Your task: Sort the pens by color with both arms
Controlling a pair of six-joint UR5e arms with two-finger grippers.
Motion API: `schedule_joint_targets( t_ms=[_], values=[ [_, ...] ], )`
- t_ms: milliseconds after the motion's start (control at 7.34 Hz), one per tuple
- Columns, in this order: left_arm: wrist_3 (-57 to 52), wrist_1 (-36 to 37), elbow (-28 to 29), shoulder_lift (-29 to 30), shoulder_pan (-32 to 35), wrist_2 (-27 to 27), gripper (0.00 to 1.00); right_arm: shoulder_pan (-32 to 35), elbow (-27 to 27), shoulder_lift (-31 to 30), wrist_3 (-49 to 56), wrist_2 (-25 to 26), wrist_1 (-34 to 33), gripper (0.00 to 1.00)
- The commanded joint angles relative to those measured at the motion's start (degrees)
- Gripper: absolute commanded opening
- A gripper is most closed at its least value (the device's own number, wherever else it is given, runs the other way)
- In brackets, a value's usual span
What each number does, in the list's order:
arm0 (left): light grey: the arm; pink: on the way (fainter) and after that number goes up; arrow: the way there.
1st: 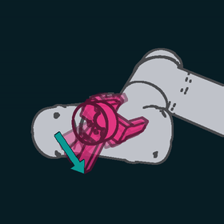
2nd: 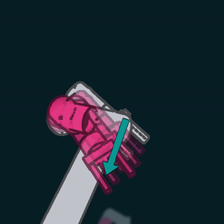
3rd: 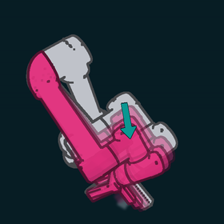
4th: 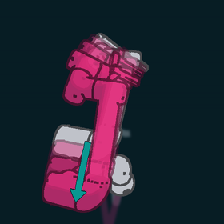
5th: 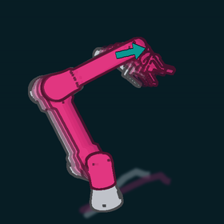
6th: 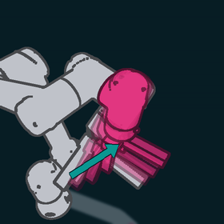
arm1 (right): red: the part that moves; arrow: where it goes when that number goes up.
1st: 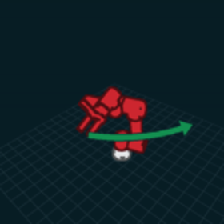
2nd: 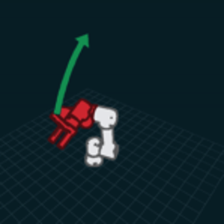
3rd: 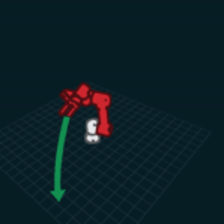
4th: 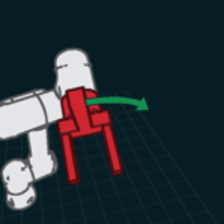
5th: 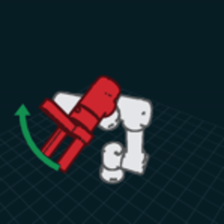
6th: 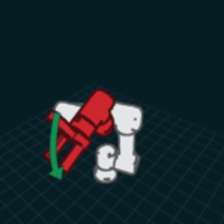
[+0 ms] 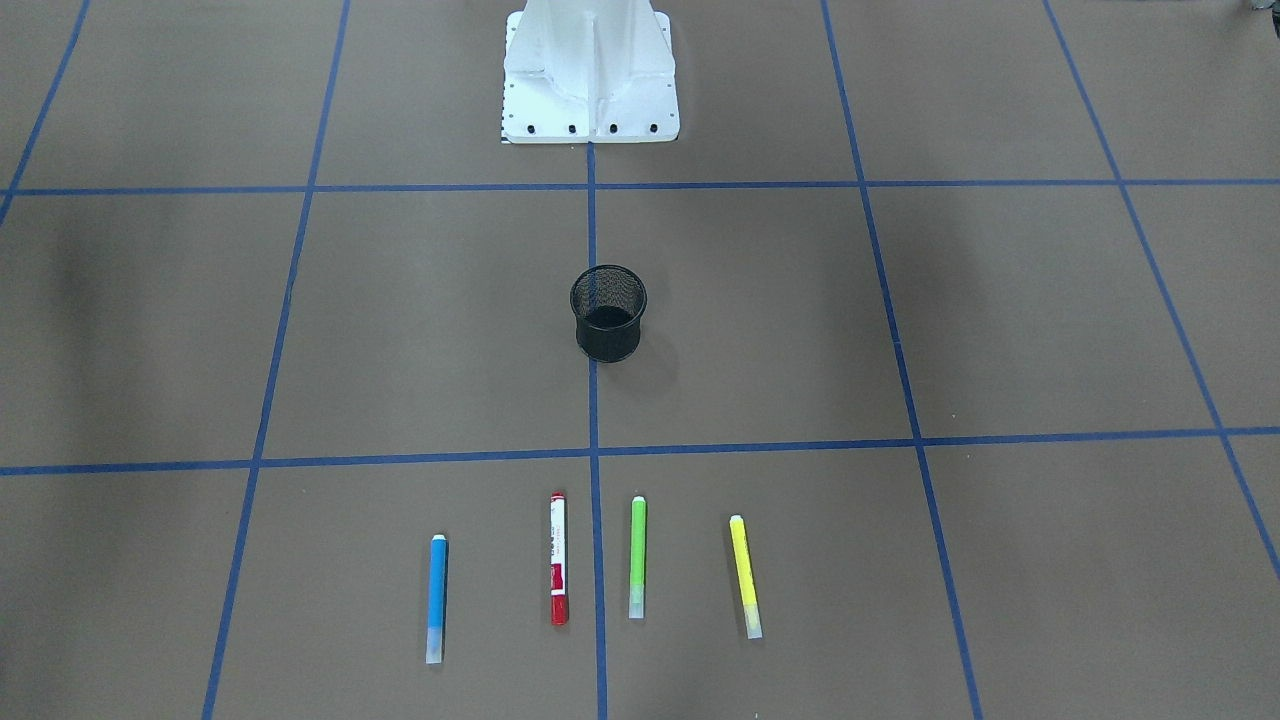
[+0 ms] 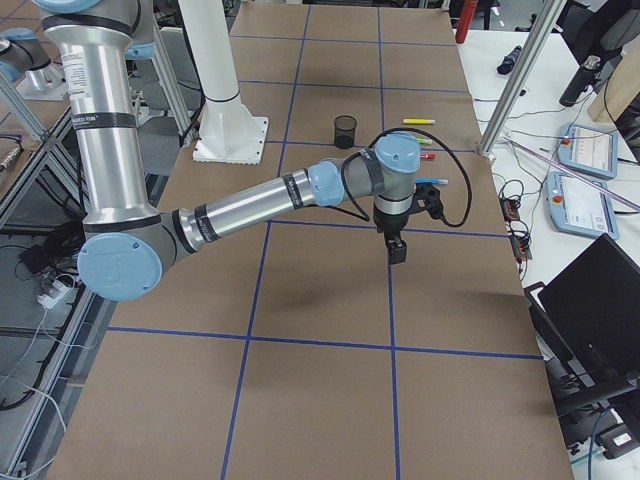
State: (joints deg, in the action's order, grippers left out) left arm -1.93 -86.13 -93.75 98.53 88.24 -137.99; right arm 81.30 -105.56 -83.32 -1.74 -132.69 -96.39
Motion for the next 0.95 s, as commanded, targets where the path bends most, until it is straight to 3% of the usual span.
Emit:
schedule_joint_targets(
  t_ms=[0,817],
  values=[
    [0.0,0.0,0.1,0.0,0.0,0.0,1.0,0.0,0.0,0.0,0.0,0.1,0.0,1.0],
    [0.2,-0.1,-0.4,0.0,0.0,-0.3,1.0,0.0,1.9,0.0,0.1,0.3,0.1,1.0]
  ],
)
